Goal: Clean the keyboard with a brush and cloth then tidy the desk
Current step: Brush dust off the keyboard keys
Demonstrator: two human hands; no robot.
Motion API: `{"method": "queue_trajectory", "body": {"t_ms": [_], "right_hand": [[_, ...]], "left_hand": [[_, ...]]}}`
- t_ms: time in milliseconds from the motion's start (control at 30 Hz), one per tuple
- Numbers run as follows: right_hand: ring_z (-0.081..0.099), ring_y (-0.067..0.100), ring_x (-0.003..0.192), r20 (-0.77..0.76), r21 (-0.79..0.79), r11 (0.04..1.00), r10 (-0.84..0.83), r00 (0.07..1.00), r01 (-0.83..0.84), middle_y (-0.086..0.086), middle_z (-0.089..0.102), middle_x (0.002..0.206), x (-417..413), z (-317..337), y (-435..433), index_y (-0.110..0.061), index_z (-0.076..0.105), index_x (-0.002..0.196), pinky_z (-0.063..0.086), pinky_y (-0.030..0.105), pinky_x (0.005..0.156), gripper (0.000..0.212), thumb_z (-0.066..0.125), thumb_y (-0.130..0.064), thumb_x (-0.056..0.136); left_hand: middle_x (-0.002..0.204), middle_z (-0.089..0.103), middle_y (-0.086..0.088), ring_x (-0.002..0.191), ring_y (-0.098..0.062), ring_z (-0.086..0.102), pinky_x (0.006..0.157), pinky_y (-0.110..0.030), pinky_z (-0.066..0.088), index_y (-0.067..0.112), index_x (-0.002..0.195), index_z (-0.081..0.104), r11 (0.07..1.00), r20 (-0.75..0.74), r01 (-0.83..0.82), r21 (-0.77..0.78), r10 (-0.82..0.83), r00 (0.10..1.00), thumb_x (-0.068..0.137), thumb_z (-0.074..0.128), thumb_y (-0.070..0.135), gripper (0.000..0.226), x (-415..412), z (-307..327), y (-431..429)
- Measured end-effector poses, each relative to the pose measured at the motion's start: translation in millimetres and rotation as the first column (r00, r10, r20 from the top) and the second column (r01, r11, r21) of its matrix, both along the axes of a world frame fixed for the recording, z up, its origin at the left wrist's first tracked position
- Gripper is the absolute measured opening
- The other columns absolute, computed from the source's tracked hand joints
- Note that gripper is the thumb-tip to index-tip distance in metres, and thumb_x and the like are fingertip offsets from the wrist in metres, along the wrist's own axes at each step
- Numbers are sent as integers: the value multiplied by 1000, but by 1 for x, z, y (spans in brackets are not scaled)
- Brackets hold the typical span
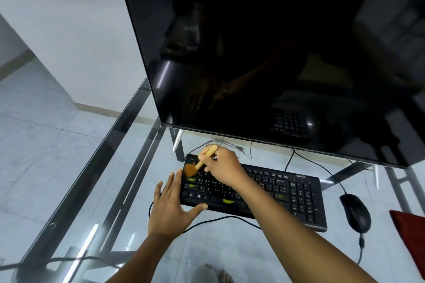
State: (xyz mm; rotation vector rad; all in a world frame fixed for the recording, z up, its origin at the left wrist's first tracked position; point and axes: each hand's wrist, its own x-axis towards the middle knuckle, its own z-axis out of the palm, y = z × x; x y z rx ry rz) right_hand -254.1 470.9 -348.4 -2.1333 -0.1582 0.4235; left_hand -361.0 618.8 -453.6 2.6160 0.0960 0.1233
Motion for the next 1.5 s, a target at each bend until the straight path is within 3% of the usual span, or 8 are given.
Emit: {"method": "queue_trajectory", "body": {"t_ms": [567,700,833,1000,1100,1233,1400,1500], "right_hand": [[56,2,76,270,-45,978,-186,945,205,-9,60,94,-20,-4,-37,-27,62,83,37,10,62,15,54,-22,95],[64,5,74,-21,2,1000,9,1000,-9,-7,71,84,-37,-4,-43,-24,62,88,48,18,65,13,53,-22,96],[56,2,66,189,-39,970,-227,955,238,-6,66,86,-33,-3,-55,-22,61,86,39,14,59,11,55,-23,95],[63,0,65,-76,10,998,63,995,-63,-8,69,71,-52,-3,-36,-24,64,85,52,21,64,11,57,-23,94],[56,-2,58,177,-37,979,-192,965,202,-9,67,76,-41,-5,-52,-21,63,85,40,11,54,10,58,-24,94],[69,10,74,-165,78,994,-64,984,78,2,72,80,-39,1,-64,-19,62,92,58,28,72,9,57,-26,95],[64,1,65,101,51,954,-300,948,297,-6,69,71,-26,0,-78,-18,61,88,49,16,57,13,54,-24,96],[68,10,77,-53,120,978,-165,985,170,-2,71,82,-26,2,-66,-18,64,93,57,24,75,10,56,-24,95]], "left_hand": [[154,31,1,145,-13,20,120,-37,6,18,152,17,1000,10,9,-13,-8,1000,72,49,85,110,-2,1,-1],[154,33,2,145,-13,21,120,-37,6,17,152,19,1000,12,6,-19,-6,1000,72,49,85,110,-1,2,1],[153,33,3,145,-10,18,119,-34,3,18,152,19,999,12,-5,-34,5,1000,70,49,86,110,-2,4,-2],[152,35,1,144,-11,19,119,-33,3,18,152,19,999,15,1,-33,0,1000,70,47,86,110,-2,2,1],[152,34,2,144,-10,17,119,-32,2,19,152,19,999,27,-2,-41,4,1000,70,47,87,109,-2,4,-1],[152,35,0,144,-12,21,119,-34,4,18,151,21,1000,23,8,-25,-7,1000,71,46,87,109,-1,3,1],[152,35,2,144,-10,16,120,-34,4,19,152,21,999,29,-12,-43,14,999,69,47,87,110,-2,5,-3],[152,36,0,145,-12,19,120,-37,6,20,152,19,999,18,-11,-32,11,1000,70,49,86,109,-1,3,1]]}}
